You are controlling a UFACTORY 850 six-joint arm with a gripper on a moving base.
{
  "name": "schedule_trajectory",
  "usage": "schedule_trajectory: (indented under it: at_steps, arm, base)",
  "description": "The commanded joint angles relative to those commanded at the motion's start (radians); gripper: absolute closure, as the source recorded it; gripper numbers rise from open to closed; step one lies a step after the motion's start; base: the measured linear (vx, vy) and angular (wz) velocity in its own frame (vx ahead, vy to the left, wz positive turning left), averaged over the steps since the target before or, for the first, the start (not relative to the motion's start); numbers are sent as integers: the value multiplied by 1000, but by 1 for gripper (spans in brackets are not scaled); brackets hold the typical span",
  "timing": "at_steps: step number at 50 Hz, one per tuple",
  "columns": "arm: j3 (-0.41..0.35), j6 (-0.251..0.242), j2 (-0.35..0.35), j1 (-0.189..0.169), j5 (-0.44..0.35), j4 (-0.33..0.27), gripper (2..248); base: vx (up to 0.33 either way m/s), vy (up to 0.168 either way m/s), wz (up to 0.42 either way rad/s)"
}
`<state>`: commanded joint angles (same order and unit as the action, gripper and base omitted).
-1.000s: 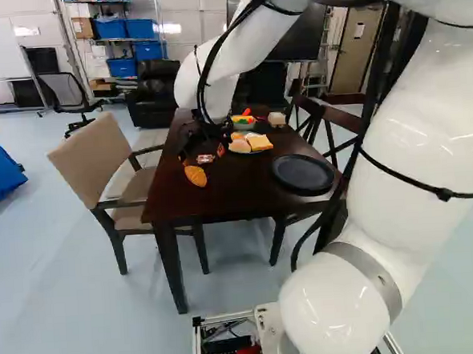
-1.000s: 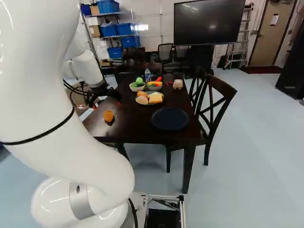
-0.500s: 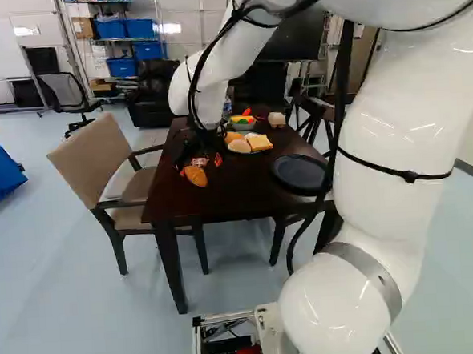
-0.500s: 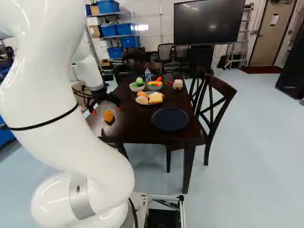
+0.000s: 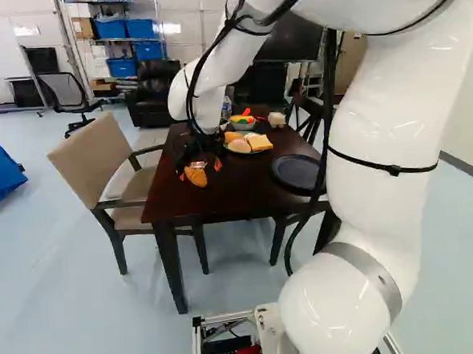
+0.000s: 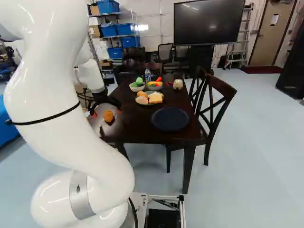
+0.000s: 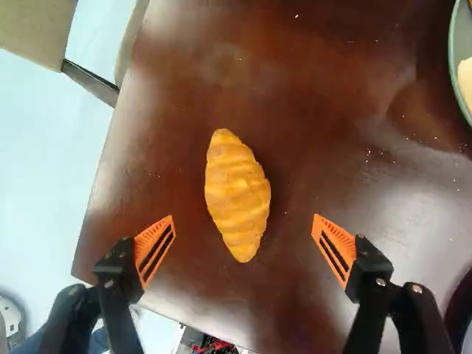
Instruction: Move the croissant to the empty plate
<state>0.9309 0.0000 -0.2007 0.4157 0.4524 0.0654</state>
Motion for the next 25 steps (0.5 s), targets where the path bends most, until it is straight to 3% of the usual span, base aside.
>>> schedule_trajectory:
  at_steps: [25]
  arm:
    - [34,0,-56,6,0,0,3]
  base:
    - [0,0,0]
